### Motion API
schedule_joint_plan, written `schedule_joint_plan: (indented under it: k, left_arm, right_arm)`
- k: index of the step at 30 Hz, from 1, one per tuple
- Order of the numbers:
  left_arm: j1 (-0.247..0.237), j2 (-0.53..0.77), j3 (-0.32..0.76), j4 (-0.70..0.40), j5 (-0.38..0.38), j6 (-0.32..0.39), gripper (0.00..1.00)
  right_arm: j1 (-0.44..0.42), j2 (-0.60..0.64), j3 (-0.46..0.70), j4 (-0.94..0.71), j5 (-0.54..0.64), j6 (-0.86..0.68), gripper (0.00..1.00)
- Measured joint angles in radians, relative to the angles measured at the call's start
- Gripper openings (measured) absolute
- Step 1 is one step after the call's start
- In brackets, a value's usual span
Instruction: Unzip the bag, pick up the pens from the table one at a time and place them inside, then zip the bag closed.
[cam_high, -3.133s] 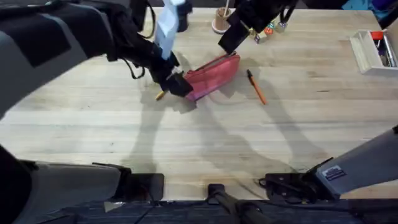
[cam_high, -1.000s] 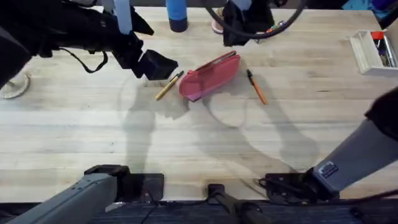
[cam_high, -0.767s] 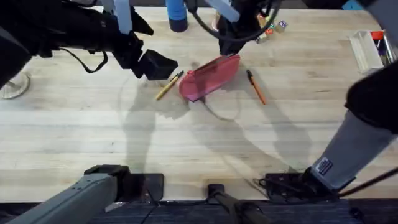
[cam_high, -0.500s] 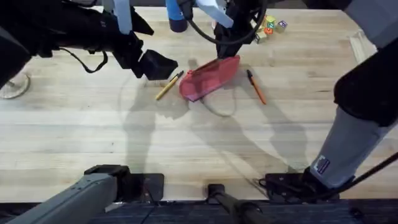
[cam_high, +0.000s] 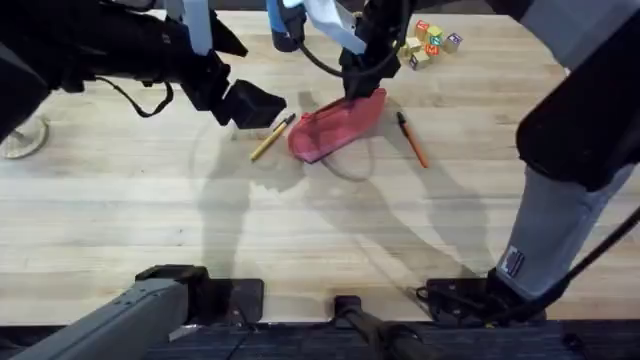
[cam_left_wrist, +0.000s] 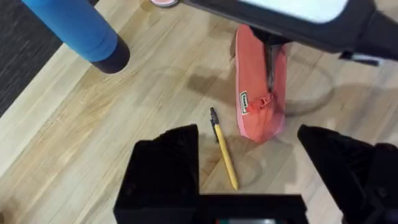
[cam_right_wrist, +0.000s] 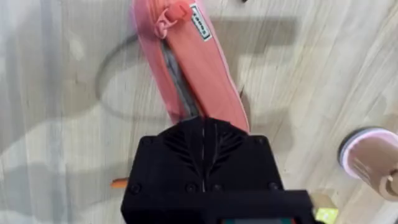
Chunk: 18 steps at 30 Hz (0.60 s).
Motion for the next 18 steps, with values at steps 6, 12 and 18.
schedule_joint_plan:
  k: [6,12,18]
  left_arm:
    - [0.0,0.0,0.0,0.0,0.0,0.0,0.993]
    - [0.0,0.0,0.0,0.0,0.0,0.0,0.992]
    - [0.0,0.0,0.0,0.0,0.0,0.0,0.993]
  right_arm:
    - [0.0,0.04,-0.002,0.024,-0.015,-0.009,0.03]
    - [0.0,0.109,-0.004,0.043,-0.058,-0.015,0.03]
    - [0.0,0.121,-0.005,0.052,-0.071,-0.015,0.03]
